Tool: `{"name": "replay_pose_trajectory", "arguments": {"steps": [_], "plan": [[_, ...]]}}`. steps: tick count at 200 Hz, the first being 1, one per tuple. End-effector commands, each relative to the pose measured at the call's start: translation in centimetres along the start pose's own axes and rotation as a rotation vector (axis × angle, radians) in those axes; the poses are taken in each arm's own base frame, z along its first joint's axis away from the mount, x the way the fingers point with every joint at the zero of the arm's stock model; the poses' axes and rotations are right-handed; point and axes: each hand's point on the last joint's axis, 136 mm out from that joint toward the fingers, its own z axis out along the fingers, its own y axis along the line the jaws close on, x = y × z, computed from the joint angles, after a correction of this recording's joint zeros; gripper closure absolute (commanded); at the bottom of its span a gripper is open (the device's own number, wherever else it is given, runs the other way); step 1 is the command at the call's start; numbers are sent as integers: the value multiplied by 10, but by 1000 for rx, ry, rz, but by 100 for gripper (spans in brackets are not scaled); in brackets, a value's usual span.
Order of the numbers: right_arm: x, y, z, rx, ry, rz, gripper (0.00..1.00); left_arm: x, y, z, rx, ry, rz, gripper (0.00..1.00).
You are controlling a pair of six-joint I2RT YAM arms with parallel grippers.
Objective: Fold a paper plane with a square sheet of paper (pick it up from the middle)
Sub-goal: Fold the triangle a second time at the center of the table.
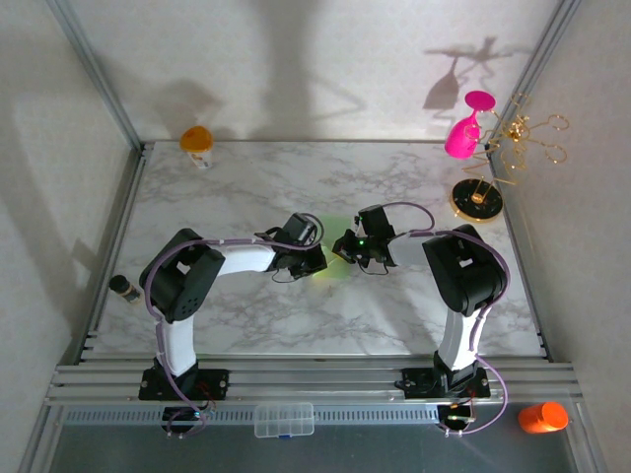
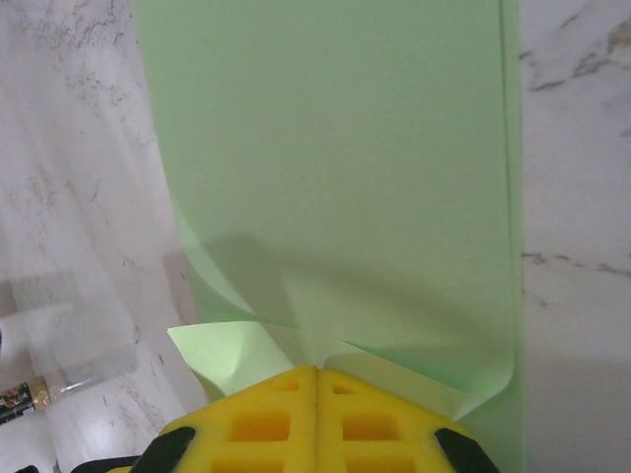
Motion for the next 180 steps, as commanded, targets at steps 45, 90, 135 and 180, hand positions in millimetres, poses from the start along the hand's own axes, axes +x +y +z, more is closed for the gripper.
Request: {"name": "replay_pose_trajectory", "arguments": {"steps": [45, 90, 135, 180], "plan": [[27, -63, 5, 220, 79, 69, 100, 37, 57, 4, -131, 93, 3, 91], [26, -65, 5, 229, 80, 67, 100, 65, 71, -14, -126, 175, 62, 94], [26, -64, 6, 221, 78, 68, 100, 26, 47, -46, -113, 44, 135, 95], [25, -61, 7, 202, 78, 66, 100, -30, -18, -56, 73, -152, 103, 93]]}}
